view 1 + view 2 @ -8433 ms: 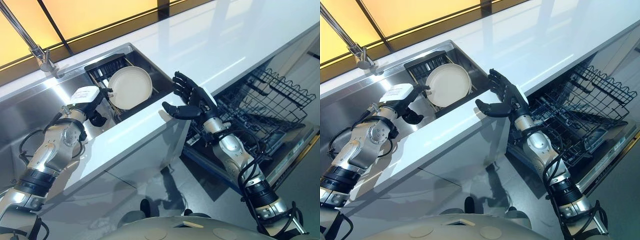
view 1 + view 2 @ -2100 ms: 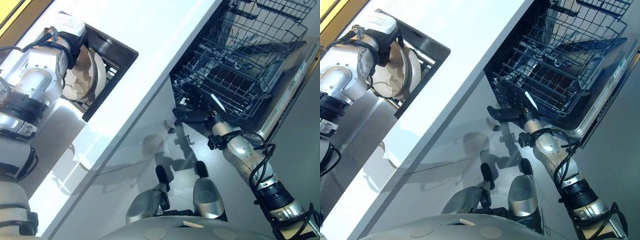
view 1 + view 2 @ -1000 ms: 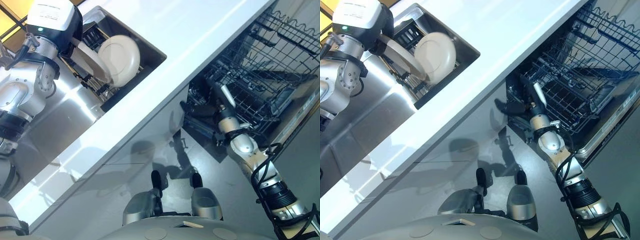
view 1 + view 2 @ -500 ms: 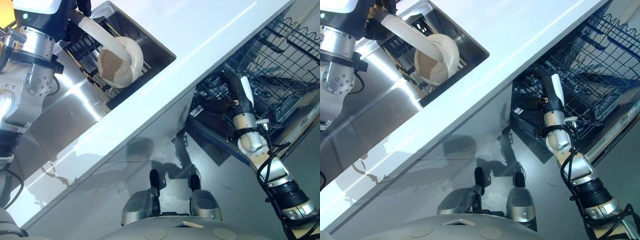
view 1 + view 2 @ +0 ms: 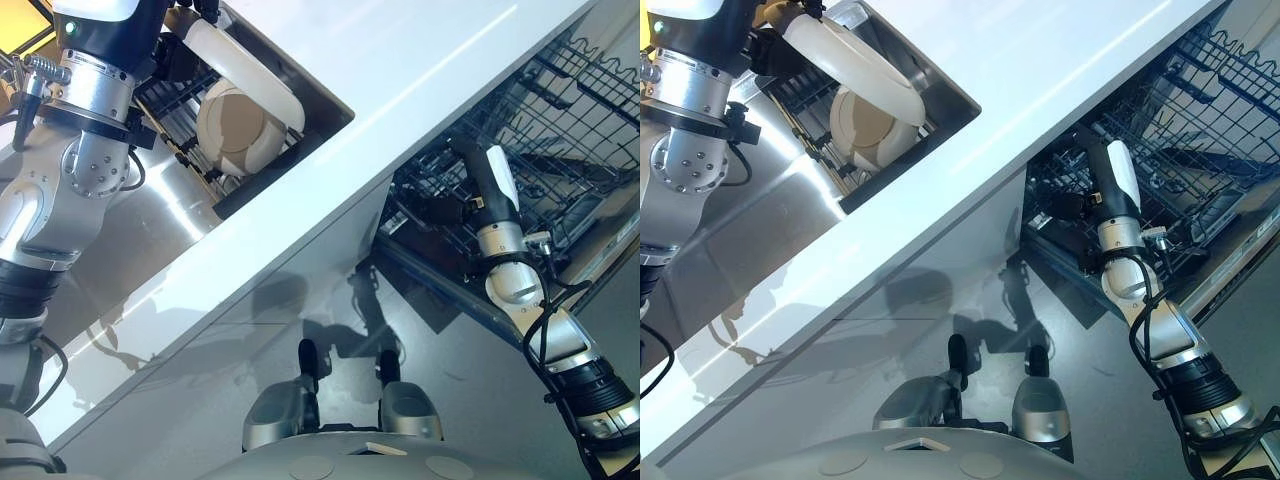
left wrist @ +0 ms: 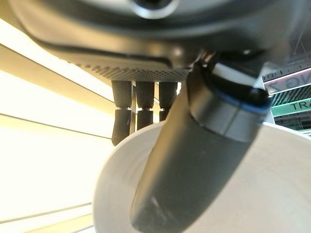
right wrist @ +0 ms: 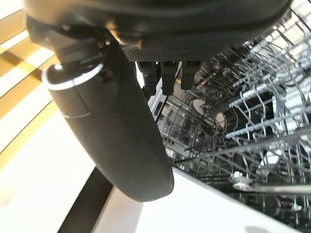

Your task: Pick up plates and place into dishwasher.

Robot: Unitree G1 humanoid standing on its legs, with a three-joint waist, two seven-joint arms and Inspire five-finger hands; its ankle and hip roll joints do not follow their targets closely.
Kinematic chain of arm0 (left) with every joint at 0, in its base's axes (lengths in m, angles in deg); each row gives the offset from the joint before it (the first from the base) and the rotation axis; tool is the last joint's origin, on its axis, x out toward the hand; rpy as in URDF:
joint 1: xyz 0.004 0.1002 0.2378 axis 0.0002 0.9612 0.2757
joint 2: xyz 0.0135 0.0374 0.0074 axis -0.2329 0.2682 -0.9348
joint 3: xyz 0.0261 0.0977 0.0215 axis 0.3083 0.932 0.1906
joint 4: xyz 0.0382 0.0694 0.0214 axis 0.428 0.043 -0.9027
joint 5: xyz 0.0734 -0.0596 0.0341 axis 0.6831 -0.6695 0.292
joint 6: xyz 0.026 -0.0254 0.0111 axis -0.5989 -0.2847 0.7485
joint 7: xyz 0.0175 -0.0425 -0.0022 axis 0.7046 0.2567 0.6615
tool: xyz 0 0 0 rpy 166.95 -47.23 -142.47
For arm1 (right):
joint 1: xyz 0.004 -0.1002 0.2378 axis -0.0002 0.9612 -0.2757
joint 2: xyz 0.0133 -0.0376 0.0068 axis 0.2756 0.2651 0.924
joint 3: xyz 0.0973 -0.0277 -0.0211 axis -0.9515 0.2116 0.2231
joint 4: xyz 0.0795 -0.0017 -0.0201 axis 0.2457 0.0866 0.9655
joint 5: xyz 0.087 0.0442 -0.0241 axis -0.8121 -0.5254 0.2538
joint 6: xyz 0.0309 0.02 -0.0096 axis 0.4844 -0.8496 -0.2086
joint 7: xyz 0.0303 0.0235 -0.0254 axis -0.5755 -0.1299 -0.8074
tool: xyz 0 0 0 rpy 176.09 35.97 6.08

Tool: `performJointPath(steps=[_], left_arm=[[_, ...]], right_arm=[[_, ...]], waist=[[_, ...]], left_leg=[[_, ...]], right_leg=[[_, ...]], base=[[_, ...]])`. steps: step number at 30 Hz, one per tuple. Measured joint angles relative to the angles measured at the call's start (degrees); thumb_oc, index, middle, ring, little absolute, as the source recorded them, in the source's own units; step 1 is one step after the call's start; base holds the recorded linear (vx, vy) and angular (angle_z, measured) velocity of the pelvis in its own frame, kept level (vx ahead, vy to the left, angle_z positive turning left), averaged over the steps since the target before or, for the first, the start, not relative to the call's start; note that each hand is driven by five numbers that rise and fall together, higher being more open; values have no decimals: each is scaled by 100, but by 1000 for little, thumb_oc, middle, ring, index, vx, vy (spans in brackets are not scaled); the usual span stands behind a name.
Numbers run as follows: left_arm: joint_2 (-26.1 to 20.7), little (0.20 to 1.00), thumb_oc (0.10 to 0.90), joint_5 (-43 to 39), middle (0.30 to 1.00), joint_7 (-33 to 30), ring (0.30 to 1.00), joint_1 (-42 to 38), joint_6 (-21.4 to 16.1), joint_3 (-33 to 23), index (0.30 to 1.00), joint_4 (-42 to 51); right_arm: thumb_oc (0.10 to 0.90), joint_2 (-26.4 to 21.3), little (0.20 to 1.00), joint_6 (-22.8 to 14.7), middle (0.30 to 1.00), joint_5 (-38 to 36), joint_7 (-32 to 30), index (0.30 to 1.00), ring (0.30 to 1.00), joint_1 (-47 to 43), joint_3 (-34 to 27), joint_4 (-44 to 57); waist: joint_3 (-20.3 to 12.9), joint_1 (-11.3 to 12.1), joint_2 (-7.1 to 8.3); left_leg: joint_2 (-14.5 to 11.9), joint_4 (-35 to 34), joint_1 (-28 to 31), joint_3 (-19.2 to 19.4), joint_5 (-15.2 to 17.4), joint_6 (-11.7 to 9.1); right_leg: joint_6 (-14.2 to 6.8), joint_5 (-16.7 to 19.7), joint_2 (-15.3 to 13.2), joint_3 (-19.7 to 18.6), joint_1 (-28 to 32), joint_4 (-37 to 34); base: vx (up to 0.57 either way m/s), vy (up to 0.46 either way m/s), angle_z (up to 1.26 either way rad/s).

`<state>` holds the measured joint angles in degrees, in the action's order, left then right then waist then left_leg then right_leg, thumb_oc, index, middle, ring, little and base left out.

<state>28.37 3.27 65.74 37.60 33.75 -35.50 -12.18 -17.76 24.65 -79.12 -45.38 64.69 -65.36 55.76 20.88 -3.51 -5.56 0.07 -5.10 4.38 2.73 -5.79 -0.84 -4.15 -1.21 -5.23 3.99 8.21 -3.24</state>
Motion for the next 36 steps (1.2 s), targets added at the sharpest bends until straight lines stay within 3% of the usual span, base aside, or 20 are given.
performJointPath(steps=[4,7,11,13,16,19,24,30,32,36], left_arm=[[-1,200,100,1,300,-2,300,5,-5,0,300,-6],[-17,200,100,-1,300,-114,300,240,-133,-119,300,-5],[-115,200,100,-9,300,-214,300,921,-259,-613,300,79],[-342,200,100,-91,300,-216,300,1213,-260,-873,300,116],[-592,200,100,-233,300,-216,300,1373,-212,-1214,300,116],[-922,200,100,-296,300,-213,300,1372,-121,-1233,300,89],[-1021,200,100,-452,300,-214,300,1369,-151,-1180,300,0],[-1022,200,100,-485,300,-213,300,1369,-192,-1069,300,-251],[-1022,200,100,-485,300,-213,300,1369,-197,-1046,300,-299],[-990,200,100,-478,300,-211,300,1352,-136,-902,300,-284]], right_arm=[[800,-10,900,160,900,-231,112,900,900,-100,-25,5],[800,54,900,389,900,-1121,364,900,900,-148,-107,23],[800,663,900,523,900,-1769,582,900,900,62,-433,-89],[800,1037,900,501,900,-1768,694,900,900,274,-715,-363],[800,1227,900,507,900,-1749,704,900,900,724,-950,-638],[800,1459,900,507,900,-1746,479,900,900,976,-953,-932],[800,1487,900,444,900,-1731,74,900,900,1174,-991,-1074],[800,1280,900,278,900,-1633,-522,900,900,1196,-1528,-1231],[800,1194,900,87,900,-1622,-761,900,900,1194,-1697,-1231],[800,609,900,-681,900,-840,-1209,900,900,1135,-1819,-881]], waist=[[-4,-8,12],[-38,-50,76],[-112,-96,217],[-179,-113,338],[-313,-121,498],[-555,-264,614],[-866,-487,524],[-1082,-586,307],[-1111,-584,277],[-1123,-559,263]], left_leg=[[-1,0,7,0,0,0],[-1,1,24,3,0,0],[-1,2,50,14,3,-4],[-2,2,76,39,10,-11],[-3,1,100,114,36,-11],[-3,1,107,174,44,-8],[-12,0,121,244,54,-8],[-14,-1,134,335,70,-1],[-14,-1,135,347,74,4],[-14,-1,137,345,74,6]], right_leg=[[0,0,0,0,3,0],[0,0,1,1,13,1],[-1,-1,2,-3,20,2],[-2,-2,3,-26,26,11],[-5,-6,0,-86,20,24],[-5,-6,1,-204,0,28],[-16,4,10,-299,-32,39],[-31,25,10,-382,-82,59],[-31,25,10,-401,-91,68],[-32,26,10,-440,-111,88]], base=[[-51,-3,0],[-27,8,0],[0,0,0],[32,4,-5],[1,10,-9],[-6,14,-11],[-13,3,-9],[-3,-2,-9],[10,-8,-4],[-8,5,-4]])
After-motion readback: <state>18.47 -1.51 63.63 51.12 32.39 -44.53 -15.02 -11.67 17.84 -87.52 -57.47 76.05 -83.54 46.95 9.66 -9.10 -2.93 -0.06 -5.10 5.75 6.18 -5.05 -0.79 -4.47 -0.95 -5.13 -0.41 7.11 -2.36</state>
